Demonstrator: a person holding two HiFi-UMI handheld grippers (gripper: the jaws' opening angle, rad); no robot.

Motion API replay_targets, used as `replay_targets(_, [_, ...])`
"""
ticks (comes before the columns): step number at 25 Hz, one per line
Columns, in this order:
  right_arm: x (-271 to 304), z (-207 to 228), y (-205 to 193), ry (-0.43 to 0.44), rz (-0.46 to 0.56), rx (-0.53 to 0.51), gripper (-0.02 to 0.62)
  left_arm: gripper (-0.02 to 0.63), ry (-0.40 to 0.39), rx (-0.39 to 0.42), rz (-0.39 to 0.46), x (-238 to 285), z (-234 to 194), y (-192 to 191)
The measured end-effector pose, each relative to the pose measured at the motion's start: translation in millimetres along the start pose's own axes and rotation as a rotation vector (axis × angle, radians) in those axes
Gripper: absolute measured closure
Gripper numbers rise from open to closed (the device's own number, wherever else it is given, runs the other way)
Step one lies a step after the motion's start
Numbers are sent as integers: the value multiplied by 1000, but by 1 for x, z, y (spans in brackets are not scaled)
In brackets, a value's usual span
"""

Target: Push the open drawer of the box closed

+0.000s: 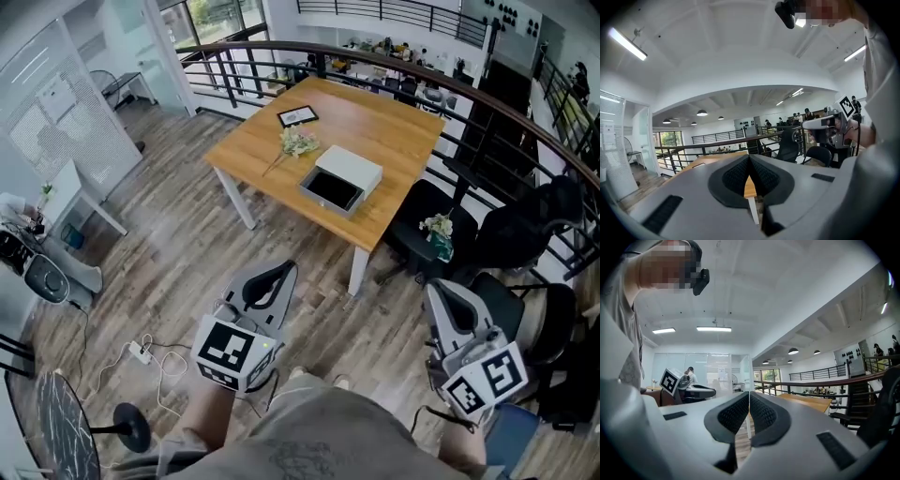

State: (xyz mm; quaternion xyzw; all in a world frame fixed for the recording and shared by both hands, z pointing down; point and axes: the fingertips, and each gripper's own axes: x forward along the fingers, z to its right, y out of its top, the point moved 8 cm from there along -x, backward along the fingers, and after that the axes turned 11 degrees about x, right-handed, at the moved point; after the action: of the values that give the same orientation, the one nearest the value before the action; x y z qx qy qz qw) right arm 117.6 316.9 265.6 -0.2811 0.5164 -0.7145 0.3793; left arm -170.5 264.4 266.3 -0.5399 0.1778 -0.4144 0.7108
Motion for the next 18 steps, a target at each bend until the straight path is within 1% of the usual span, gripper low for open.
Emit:
replay_targets(5, [-4, 8, -7, 16, -15, 43, 563, 591, -10, 20, -31, 3, 6, 1])
replay_targets(8, [-3, 18, -11, 9, -28, 56, 563, 586, 33, 20, -21, 7, 4, 1])
replay_targets(9, [-2, 19, -12, 9, -31, 58, 563, 486, 41, 29, -31, 10, 3, 0])
replay_targets(10, [0, 20, -13, 14, -33, 62, 562, 316, 38, 43, -49, 13, 2, -2])
replay_targets(13, [7, 21, -15, 26, -40, 66, 561, 322, 10, 68, -95, 22, 2, -9])
replay_targets(18, [27, 37, -16, 10, -70, 59, 562, 339, -9, 55, -127, 48, -9, -25])
